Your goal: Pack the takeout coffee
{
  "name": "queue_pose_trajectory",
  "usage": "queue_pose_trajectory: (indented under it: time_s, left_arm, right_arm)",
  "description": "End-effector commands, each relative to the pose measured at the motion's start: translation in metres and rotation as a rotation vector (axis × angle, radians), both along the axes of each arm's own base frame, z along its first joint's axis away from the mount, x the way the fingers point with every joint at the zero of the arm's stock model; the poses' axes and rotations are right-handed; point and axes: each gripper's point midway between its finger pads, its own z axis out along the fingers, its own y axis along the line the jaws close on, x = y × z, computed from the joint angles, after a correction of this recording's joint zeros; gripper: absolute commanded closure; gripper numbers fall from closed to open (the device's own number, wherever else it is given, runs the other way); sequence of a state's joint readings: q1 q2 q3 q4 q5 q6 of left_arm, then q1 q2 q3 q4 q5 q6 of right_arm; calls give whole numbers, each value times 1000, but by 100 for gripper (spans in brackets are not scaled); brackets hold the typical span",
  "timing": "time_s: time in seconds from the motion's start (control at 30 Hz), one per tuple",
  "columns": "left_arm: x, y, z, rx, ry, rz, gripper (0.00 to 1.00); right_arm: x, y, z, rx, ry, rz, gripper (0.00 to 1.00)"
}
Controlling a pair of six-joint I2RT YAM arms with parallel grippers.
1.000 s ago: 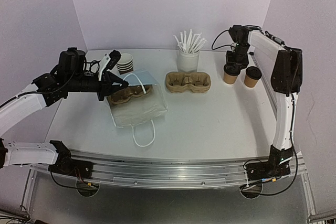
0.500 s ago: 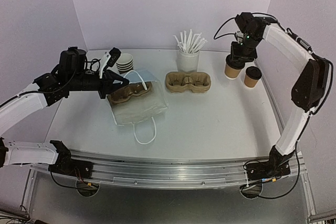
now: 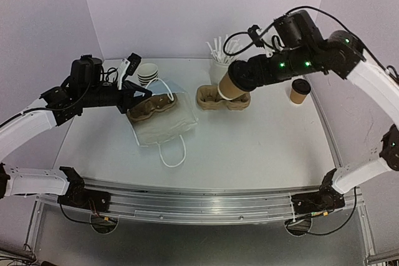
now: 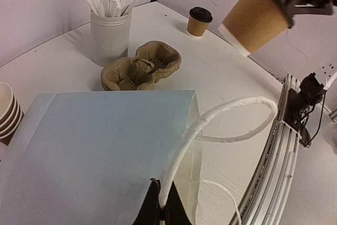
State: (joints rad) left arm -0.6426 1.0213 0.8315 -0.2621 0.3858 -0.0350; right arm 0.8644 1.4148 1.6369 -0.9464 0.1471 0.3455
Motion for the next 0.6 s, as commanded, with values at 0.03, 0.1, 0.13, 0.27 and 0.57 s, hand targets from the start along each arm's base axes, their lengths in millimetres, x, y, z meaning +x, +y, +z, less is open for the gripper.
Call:
queue_pose_trajectory:
  time_s: [0.03, 0.1, 0.13, 0.27, 0.57]
  left_arm:
    - [11, -7, 33, -81, -31, 32, 100]
    - [11, -7, 34, -89, -21, 36, 100]
    - [11, -7, 34, -90, -16, 40, 100]
    - [10, -7, 34, -99, 0, 40, 100]
    - [5, -12, 42, -116, -2, -1, 100]
  right_arm:
    - [-61, 82, 28, 245, -179, 212, 66]
    - [-79, 114, 22, 257, -223, 308, 66]
    - [-86, 129, 19, 253, -245, 352, 67]
    - [-96, 175, -3, 218, -305, 459, 70]
    - [-55, 219, -44, 109, -543, 422, 72]
